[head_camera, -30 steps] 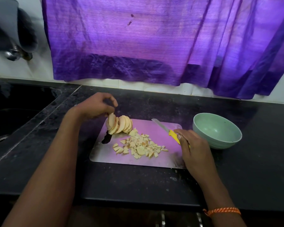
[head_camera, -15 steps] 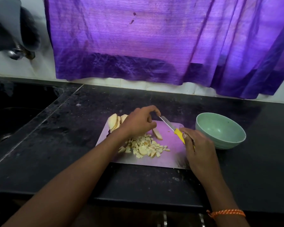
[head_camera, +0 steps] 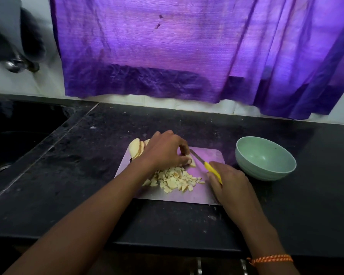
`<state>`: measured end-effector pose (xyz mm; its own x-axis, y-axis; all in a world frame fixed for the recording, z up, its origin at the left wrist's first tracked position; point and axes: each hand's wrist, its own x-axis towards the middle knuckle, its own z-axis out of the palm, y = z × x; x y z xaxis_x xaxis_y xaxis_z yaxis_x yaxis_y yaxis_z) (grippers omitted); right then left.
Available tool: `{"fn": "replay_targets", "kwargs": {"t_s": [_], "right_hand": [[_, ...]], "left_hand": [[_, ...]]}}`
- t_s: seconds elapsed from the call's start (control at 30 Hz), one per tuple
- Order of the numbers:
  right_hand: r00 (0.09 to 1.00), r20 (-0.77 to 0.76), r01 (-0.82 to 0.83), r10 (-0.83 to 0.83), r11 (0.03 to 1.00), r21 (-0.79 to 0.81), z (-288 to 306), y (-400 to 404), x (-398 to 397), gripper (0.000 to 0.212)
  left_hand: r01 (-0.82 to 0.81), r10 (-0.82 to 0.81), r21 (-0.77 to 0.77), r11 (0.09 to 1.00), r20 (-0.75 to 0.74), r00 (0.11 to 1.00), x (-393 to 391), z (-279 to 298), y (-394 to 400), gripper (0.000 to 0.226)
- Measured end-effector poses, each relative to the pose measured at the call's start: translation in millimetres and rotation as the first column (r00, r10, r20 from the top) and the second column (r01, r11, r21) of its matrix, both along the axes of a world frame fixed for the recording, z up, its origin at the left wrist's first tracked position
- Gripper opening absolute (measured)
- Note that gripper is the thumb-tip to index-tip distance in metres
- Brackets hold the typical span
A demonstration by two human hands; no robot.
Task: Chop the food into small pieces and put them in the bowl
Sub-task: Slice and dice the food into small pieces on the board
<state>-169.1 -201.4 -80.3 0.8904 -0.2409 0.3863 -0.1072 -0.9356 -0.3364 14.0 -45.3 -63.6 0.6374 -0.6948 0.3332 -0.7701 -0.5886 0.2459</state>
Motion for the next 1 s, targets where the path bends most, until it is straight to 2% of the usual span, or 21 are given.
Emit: {"fn": "replay_targets", "kwargs": {"t_s": [0.1,0.27,1.0], "right_hand": [[0.998,-0.035,0.045,-0.047,0.998,-0.047,4.6,6.0,-5.1,0.032],[0.995,-0.018,0.095,-0.093,0.99,0.105,6.6,13.4,6.4,0.045],[0.986,-0.039,0.167,-0.165,0.984,0.057,13.9,33.7,26.8,0.037]], "left_hand": [[-0.033,0.033,-0.011,0.999,0.047,0.998,-2.1,-2.6,-3.0,0.032],[-0.057,0.063,-0.078,0.995,0.074,0.995,-3.0,-4.1,-3.2,0.033],[-0.053,0.055,-0.094,0.994,0.017,0.998,1.0,-10.2,-7.0,0.032]]}}
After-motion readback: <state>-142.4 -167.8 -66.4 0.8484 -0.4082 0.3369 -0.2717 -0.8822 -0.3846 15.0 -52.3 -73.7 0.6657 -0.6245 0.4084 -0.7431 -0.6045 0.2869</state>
